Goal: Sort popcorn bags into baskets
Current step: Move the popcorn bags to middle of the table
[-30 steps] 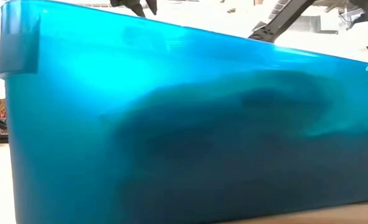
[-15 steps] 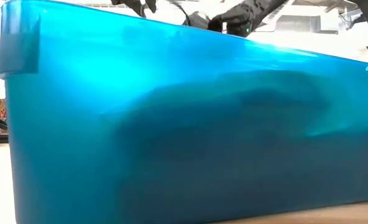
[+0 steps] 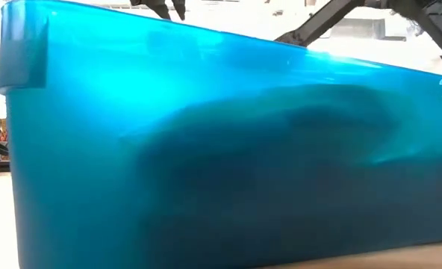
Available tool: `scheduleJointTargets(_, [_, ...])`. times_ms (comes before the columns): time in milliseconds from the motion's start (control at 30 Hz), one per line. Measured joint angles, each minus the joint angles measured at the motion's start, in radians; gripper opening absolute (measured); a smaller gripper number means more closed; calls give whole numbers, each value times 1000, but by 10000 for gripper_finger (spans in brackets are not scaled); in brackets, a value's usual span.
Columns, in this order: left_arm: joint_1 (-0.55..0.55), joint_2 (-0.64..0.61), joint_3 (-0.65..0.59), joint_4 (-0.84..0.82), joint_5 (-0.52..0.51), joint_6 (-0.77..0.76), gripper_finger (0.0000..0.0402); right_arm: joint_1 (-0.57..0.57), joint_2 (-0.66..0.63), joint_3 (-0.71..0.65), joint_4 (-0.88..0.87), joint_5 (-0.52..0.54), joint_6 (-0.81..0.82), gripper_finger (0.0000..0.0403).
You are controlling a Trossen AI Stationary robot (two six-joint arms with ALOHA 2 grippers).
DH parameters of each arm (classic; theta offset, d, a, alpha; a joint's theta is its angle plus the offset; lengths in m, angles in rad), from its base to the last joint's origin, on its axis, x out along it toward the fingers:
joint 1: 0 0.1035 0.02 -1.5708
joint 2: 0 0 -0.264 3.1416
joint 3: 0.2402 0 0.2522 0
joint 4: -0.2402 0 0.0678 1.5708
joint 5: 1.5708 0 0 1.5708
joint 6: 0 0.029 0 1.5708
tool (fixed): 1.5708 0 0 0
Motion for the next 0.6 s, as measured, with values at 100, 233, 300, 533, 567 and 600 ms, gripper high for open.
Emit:
scheduleJointTargets(100, [5, 0, 0, -1, 0, -24, 194, -18, 55, 26, -55, -3, -4, 9])
scheduleJointTargets(233, [7, 0, 0, -2, 0, -54, 194, -20, 108, 80, -131, 26, -25, 5])
scheduleJointTargets(300, [7, 0, 0, -2, 0, -61, 194, -20, 103, 106, -153, 20, -34, 5])
scheduleJointTargets(533, [7, 0, 0, -6, 39, -77, 194, 16, 103, 155, -226, -22, -34, 13])
scheduleJointTargets(567, [7, 0, 0, -6, 39, -74, 194, 18, 101, 157, -226, -33, -54, 10])
scheduleJointTargets(600, [7, 0, 0, -8, 44, -70, 194, 22, 101, 158, -230, -47, -78, 6])
